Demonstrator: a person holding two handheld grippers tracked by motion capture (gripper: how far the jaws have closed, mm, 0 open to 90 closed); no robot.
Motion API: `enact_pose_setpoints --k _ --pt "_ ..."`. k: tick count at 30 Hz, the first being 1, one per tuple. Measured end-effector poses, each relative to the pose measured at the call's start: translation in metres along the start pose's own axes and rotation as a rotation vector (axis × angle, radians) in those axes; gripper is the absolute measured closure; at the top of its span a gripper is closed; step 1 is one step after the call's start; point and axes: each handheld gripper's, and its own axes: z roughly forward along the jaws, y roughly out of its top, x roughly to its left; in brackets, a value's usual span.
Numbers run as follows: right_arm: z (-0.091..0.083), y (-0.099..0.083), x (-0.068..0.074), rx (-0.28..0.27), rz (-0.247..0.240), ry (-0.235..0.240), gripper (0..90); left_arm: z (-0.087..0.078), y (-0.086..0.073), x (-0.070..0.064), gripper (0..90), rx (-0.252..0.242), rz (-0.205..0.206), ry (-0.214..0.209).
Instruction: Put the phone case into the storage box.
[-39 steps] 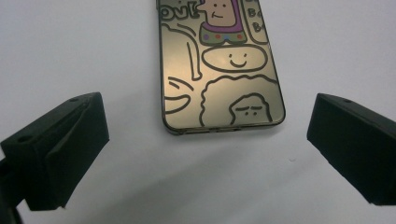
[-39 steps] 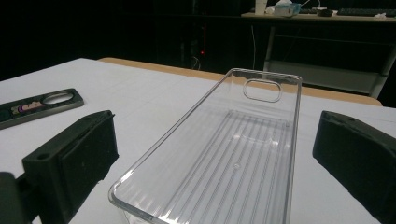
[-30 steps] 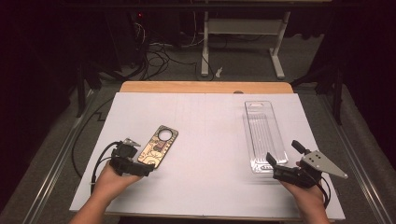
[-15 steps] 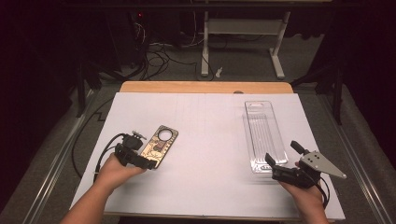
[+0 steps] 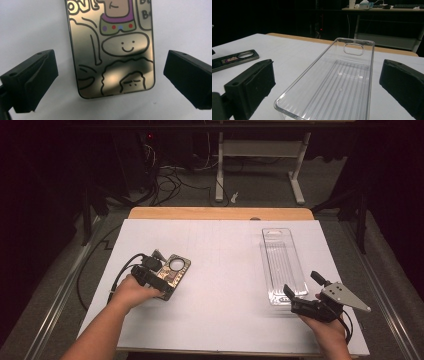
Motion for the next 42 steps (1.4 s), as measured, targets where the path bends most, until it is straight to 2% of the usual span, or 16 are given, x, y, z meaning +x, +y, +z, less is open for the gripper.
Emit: enact_pose_setpoints --k 7,9,11,14,16,21,27,35,38,42 --pt "0.001 0.0 0.001 0.0 -0.004 0.002 0.6 0.003 0.007 0.0 0.6 -0.003 -0.004 -0.007" --pt "0.002 0.0 0.001 0.003 -0.009 0.004 0.6 0.001 0.011 -0.004 0.6 -0.003 0.024 0.02" --pt "0.002 0.0 0.002 0.004 -0.01 0.004 0.6 -0.004 0.016 -0.006 0.6 -0.018 0.011 -0.012" --pt "0.002 0.0 0.002 0.003 -0.01 0.005 0.6 -0.002 0.023 -0.011 0.6 0.001 0.036 0.017" --pt "0.002 0.0 0.002 0.003 -0.01 0.004 0.6 0.002 0.026 -0.011 0.6 0.008 0.036 0.012" --pt "0.001 0.001 0.002 -0.001 -0.009 0.004 0.7 0.013 0.028 -0.01 0.6 0.039 0.036 0.037" --pt "0.001 0.001 0.001 -0.001 -0.009 0.003 0.7 0.016 0.03 -0.01 0.7 0.059 0.039 0.042" --pt "0.001 0.001 0.001 -0.002 -0.011 0.0 0.7 0.019 0.031 -0.009 8.1 0.077 0.042 0.05" --pt "0.001 0.001 0.001 -0.002 -0.01 0.001 0.7 0.021 0.032 -0.007 9.1 0.088 0.032 0.04" --pt "0.001 0.001 0.002 -0.002 -0.011 0.001 0.7 0.023 0.032 -0.009 8.7 0.097 0.036 0.049"
